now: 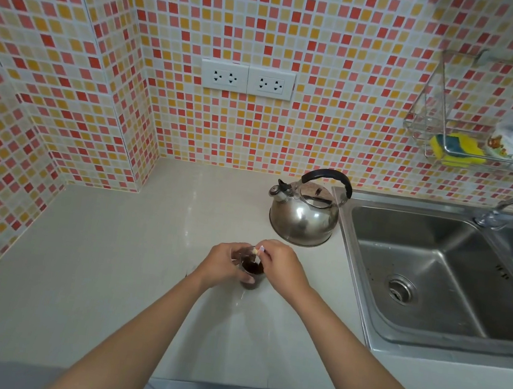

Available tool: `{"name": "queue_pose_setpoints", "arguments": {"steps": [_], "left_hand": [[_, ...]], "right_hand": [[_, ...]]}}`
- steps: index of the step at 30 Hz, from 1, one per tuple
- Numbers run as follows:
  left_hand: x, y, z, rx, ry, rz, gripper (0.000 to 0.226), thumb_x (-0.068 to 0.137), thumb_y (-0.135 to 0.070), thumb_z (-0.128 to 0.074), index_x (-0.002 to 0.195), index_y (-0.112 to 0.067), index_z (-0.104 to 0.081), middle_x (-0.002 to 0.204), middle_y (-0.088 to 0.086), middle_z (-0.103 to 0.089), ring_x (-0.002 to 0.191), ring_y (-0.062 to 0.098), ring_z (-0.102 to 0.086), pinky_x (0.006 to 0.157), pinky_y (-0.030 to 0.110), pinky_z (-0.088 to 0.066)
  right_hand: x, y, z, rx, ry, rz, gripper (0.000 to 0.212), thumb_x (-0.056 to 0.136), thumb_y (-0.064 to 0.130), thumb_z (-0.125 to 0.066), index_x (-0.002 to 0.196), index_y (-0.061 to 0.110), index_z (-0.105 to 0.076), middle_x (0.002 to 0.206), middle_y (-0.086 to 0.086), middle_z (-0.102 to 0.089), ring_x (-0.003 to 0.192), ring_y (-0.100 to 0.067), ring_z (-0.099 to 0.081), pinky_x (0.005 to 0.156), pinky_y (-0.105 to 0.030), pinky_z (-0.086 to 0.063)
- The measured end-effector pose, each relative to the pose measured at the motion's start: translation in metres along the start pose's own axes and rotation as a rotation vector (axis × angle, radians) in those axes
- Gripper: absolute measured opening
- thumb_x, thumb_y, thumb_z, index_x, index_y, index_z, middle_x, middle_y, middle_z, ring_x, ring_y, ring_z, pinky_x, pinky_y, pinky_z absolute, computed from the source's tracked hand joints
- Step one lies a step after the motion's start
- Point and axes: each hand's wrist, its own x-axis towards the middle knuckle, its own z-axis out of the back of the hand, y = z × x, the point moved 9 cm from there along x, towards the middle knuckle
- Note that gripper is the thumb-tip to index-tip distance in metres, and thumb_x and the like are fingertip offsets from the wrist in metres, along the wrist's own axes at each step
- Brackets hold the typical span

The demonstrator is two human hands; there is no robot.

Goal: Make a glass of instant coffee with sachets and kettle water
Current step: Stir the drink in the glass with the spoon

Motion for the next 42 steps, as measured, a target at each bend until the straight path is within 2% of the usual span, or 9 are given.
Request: {"name": "queue_pose_setpoints", "arguments": {"steps": [8, 13, 17, 23, 28, 31, 34, 37, 42], "left_hand": [[0.0, 0.0, -0.001, 0.004, 0.021, -0.006, 0.059, 0.046, -0.01, -0.085, 0.102, -0.022, -0.073, 0.089, 0.001, -0.073, 0.085, 0.015, -0.065, 0.091, 0.038, -0.052], [0.001, 0.001, 0.0, -0.019, 0.005, 0.006, 0.062, 0.047, -0.005, -0.086, 0.104, -0.025, -0.073, 0.101, 0.003, -0.076, 0.098, 0.019, -0.07, 0.096, 0.035, -0.052], [0.001, 0.002, -0.001, -0.012, 0.025, -0.001, 0.06, 0.046, -0.008, -0.086, 0.102, -0.026, -0.074, 0.084, -0.009, -0.073, 0.083, 0.011, -0.067, 0.089, 0.031, -0.053], [0.002, 0.003, -0.001, -0.024, 0.008, 0.013, 0.068, 0.051, 0.002, -0.087, 0.114, -0.019, -0.071, 0.11, 0.003, -0.074, 0.104, 0.015, -0.068, 0.096, 0.028, -0.05], [0.001, 0.001, -0.002, 0.014, 0.031, -0.008, 0.062, 0.05, -0.004, -0.086, 0.106, -0.025, -0.073, 0.102, -0.003, -0.076, 0.099, 0.012, -0.069, 0.088, 0.021, -0.05], [0.002, 0.002, -0.002, -0.008, 0.015, 0.004, 0.061, 0.049, 0.002, -0.086, 0.092, -0.039, -0.073, 0.092, -0.018, -0.075, 0.091, 0.003, -0.068, 0.078, 0.006, -0.049], [0.004, 0.004, 0.0, -0.022, -0.006, 0.006, 0.062, 0.049, 0.003, -0.086, 0.081, -0.048, -0.071, 0.09, -0.017, -0.073, 0.088, 0.001, -0.066, 0.078, 0.008, -0.049], [0.006, 0.006, -0.002, -0.029, 0.019, -0.005, 0.061, 0.047, 0.0, -0.086, 0.087, -0.044, -0.073, 0.095, -0.012, -0.074, 0.091, 0.002, -0.067, 0.081, 0.009, -0.05], [0.007, 0.008, -0.002, -0.024, 0.025, -0.004, 0.059, 0.047, -0.004, -0.086, 0.085, -0.047, -0.073, 0.09, -0.015, -0.075, 0.087, 0.0, -0.067, 0.083, 0.014, -0.05]], "right_hand": [[0.0, -0.001, -0.005, 0.057, 0.001, -0.02, 0.019, 0.091, 0.014, -0.05, 0.081, 0.004, -0.063, 0.079, -0.007, -0.06, 0.073, -0.023, -0.054, 0.065, -0.033, -0.042], [0.002, -0.011, 0.002, -0.003, -0.033, -0.045, 0.017, 0.09, 0.012, -0.048, 0.082, 0.006, -0.061, 0.08, -0.008, -0.06, 0.075, -0.024, -0.054, 0.065, -0.033, -0.042], [0.001, -0.006, -0.004, 0.097, -0.02, -0.036, 0.018, 0.09, 0.013, -0.053, 0.079, 0.004, -0.062, 0.072, -0.002, -0.055, 0.068, -0.018, -0.049, 0.06, -0.026, -0.035], [0.002, -0.018, 0.009, 0.107, -0.058, -0.045, 0.019, 0.092, 0.012, -0.05, 0.078, 0.006, -0.062, 0.074, -0.003, -0.057, 0.074, -0.022, -0.054, 0.068, -0.034, -0.044], [-0.003, -0.032, 0.004, 0.233, -0.137, -0.196, 0.017, 0.092, 0.009, -0.05, 0.083, 0.003, -0.064, 0.074, -0.006, -0.062, 0.072, -0.02, -0.057, 0.064, -0.026, -0.041], [-0.005, -0.038, 0.013, 0.373, -0.226, -0.258, 0.016, 0.091, 0.006, -0.05, 0.088, 0.005, -0.066, 0.079, -0.008, -0.064, 0.072, -0.02, -0.057, 0.069, -0.028, -0.044], [-0.003, -0.033, 0.029, 0.392, -0.284, -0.222, 0.017, 0.091, 0.007, -0.05, 0.09, 0.005, -0.066, 0.077, -0.006, -0.063, 0.068, -0.02, -0.056, 0.069, -0.031, -0.045], [-0.001, -0.023, 0.041, 0.32, -0.298, -0.128, 0.016, 0.092, 0.008, -0.051, 0.089, 0.004, -0.065, 0.076, -0.002, -0.061, 0.074, -0.021, -0.06, 0.069, -0.03, -0.046], [0.001, -0.012, 0.026, 0.18, -0.183, -0.004, 0.016, 0.091, 0.008, -0.051, 0.083, 0.004, -0.065, 0.07, 0.008, -0.054, 0.071, -0.012, -0.052, 0.064, -0.022, -0.036]]}}
